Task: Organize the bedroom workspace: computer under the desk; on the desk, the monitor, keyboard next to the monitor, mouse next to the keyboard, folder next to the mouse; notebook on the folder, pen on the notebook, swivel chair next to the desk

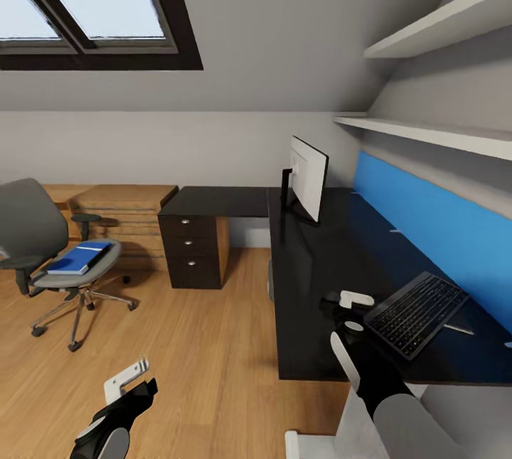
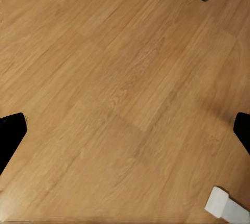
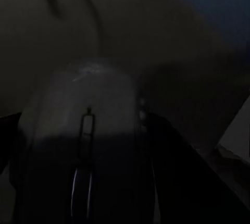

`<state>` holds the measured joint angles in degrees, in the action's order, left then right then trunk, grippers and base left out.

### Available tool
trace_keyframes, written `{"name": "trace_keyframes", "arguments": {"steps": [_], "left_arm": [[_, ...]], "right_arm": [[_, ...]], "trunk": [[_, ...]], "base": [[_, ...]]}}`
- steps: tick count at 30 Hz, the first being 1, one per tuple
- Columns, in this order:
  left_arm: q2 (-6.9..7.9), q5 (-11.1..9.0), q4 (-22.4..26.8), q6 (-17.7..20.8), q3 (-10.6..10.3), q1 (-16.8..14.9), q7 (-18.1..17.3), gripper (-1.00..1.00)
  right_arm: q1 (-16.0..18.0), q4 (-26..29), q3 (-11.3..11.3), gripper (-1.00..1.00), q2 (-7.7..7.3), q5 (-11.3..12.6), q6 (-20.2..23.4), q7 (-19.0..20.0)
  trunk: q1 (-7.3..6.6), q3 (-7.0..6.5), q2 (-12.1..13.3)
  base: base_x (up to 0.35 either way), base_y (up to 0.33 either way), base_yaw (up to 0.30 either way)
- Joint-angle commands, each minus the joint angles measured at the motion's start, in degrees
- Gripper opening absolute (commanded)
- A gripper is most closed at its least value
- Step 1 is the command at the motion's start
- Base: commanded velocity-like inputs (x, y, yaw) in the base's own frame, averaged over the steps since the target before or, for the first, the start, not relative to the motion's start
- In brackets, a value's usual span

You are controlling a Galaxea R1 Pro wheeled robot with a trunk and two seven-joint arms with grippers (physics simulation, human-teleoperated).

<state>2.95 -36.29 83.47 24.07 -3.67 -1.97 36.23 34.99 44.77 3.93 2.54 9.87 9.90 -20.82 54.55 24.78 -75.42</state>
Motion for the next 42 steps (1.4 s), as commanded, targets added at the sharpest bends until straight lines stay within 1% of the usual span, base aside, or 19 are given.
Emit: {"name": "trace_keyframes", "arguments": {"steps": [1,3,6,10,15,17,18,20,22,23,29,31,32,33,37,42], "left_arm": [[0.05,-0.2,0.0,0.1,-0.5,-0.1,0.5,1.00],[0.04,-0.1,-0.1,0.0,-1.2,-0.1,0.5,1.00],[0.04,0.0,-0.1,0.0,-1.5,-0.1,0.5,1.00],[0.04,0.0,-0.1,0.0,-1.7,-0.1,0.4,1.00],[0.04,0.0,0.1,-0.1,-1.6,-0.1,0.4,1.00],[0.00,0.0,0.1,-0.1,-1.7,-0.1,0.4,1.00],[-0.01,0.0,0.1,-0.1,-1.7,-0.1,0.4,1.00],[0.00,0.0,0.1,-0.1,-2.2,-0.1,0.5,1.00],[0.05,0.0,0.1,-0.2,-3.5,-0.1,0.5,1.00],[0.11,0.1,0.1,-0.3,-4.9,-0.1,0.6,1.00],[0.13,0.1,0.1,-0.3,-5.2,-0.1,0.5,1.00],[0.13,0.1,0.1,-0.2,-5.2,-0.1,0.5,1.00],[0.13,0.1,0.1,-0.2,-5.2,-0.1,0.5,1.00],[0.13,0.1,0.1,-0.2,-5.2,-0.1,0.5,1.00],[0.13,0.1,0.1,-0.2,-5.2,-0.1,0.5,1.00],[0.13,0.1,0.1,-0.2,-5.2,-0.1,0.5,1.00]], "right_arm": [[0.0,0.2,0.3,-1.00,0.11,0.6,0.3,-0.5],[0.0,0.2,0.3,-1.00,0.22,0.6,0.4,-0.5],[0.0,0.2,0.6,-1.00,0.28,0.6,0.4,-0.5],[0.0,0.2,2.3,-1.00,0.27,0.6,0.4,-0.5],[-0.1,0.2,3.9,-1.00,0.34,0.6,0.4,-0.5],[-0.2,0.1,5.3,-1.00,0.35,0.6,0.4,-0.5],[-0.2,0.1,5.6,-1.00,0.35,0.6,0.4,-0.5],[-0.4,0.1,6.2,-1.00,0.35,0.6,0.3,-0.5],[-0.5,0.1,6.6,-1.00,0.36,0.6,0.3,-0.4],[-0.8,0.1,7.0,-1.00,0.39,0.7,0.2,-0.2],[-0.9,0.1,7.1,-1.00,0.43,0.7,0.1,-0.2],[-1.0,0.1,7.6,-1.00,0.49,0.7,0.1,-0.2],[-1.0,0.1,7.7,-1.00,0.73,0.7,0.1,-0.3],[-1.0,0.1,7.9,-1.00,1.73,0.6,0.1,-0.4],[-1.0,0.1,8.0,-1.00,2.36,0.6,0.1,-0.4],[-1.2,0.1,8.1,-1.00,2.40,0.6,0.0,-0.5]], "trunk": [[0.00,0.07,0.0],[0.00,0.07,0.0],[0.00,0.07,0.0],[0.00,0.07,0.0],[0.00,0.07,0.0],[0.00,0.07,0.0],[0.00,0.07,0.0],[0.00,0.07,0.0],[0.00,0.07,0.0],[0.00,0.07,0.0],[0.00,0.07,0.0],[0.00,0.07,0.0],[0.00,0.07,0.0],[0.00,0.07,0.0],[0.00,0.07,0.0],[0.00,-0.19,0.0]], "base": [[0.000,0.000,0.227],[0.000,0.000,0.254],[0.000,0.000,0.265],[0.000,0.089,0.271],[0.000,0.292,0.271],[0.000,0.313,0.167],[0.000,0.315,0.104],[0.000,0.316,0.060],[0.000,0.317,0.028],[0.000,0.320,0.004],[0.000,0.320,0.001],[0.000,0.321,0.000],[0.000,0.322,0.000],[0.000,0.322,0.000],[0.000,0.322,0.000],[0.000,0.322,0.000]]}}
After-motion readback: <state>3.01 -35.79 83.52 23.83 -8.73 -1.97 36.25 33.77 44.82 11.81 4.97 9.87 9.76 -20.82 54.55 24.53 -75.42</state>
